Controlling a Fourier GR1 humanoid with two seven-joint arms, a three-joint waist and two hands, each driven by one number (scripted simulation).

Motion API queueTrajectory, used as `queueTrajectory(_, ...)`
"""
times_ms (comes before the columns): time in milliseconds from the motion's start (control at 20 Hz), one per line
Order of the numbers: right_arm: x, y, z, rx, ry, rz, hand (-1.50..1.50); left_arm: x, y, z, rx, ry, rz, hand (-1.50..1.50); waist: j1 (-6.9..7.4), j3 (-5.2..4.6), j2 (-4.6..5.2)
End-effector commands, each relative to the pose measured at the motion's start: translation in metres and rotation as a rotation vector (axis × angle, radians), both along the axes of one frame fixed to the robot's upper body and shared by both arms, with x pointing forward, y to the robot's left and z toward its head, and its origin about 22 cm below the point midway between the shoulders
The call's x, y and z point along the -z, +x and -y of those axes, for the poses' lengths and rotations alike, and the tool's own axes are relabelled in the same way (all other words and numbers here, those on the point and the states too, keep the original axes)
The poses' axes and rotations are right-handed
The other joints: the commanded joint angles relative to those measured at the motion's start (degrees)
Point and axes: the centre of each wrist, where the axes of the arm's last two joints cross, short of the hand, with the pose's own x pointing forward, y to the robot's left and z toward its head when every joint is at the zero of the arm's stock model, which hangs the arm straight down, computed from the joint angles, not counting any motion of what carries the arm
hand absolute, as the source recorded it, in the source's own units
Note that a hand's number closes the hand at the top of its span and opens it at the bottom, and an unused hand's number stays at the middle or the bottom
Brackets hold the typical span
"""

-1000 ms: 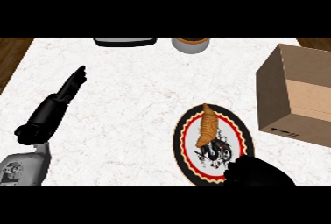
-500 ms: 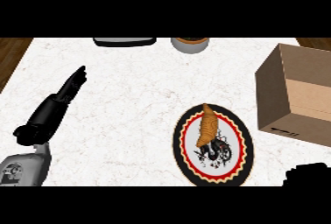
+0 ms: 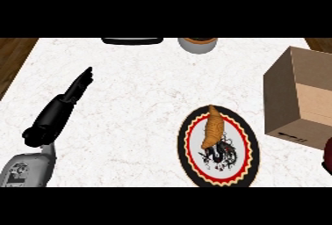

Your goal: Pick the tomato from the plate and place it in the cardboard box

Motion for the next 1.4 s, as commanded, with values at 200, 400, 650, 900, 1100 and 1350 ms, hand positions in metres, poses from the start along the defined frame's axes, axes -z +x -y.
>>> queueTrajectory(200, -0.038, 0.070, 0.053, 0.182, -0.035, 0.004, 1.50, -0.014, 0.005, 0.002, 0.046, -0.003, 0.003, 0.00, 1.43, 0.07, 0.21)
queueTrajectory(400, -0.019, 0.083, 0.084, 0.194, -0.199, -0.134, 1.50, -0.015, 0.008, 0.005, 0.032, -0.001, 0.003, 0.00, 1.79, 0.11, 0.47)
queueTrajectory(650, -0.015, 0.101, 0.101, 0.190, -0.322, -0.365, 1.50, -0.009, 0.014, 0.022, 0.055, -0.011, 0.028, 0.00, 2.55, 0.10, 0.75)
queueTrajectory(900, -0.010, 0.103, 0.139, 0.150, -0.434, -0.467, 1.50, 0.001, 0.000, 0.017, 0.047, -0.007, 0.009, 0.00, 2.84, 0.16, 0.64)
queueTrajectory(1100, 0.005, 0.116, 0.147, 0.136, -0.474, -0.570, -1.50, -0.007, 0.014, 0.024, 0.054, -0.002, 0.015, 0.00, 2.69, 0.18, 0.82)
queueTrajectory(1350, 0.009, 0.120, 0.156, -0.079, -0.358, -0.529, -1.50, -0.017, 0.014, 0.007, 0.033, 0.006, 0.017, 0.00, 2.39, 0.24, 0.66)
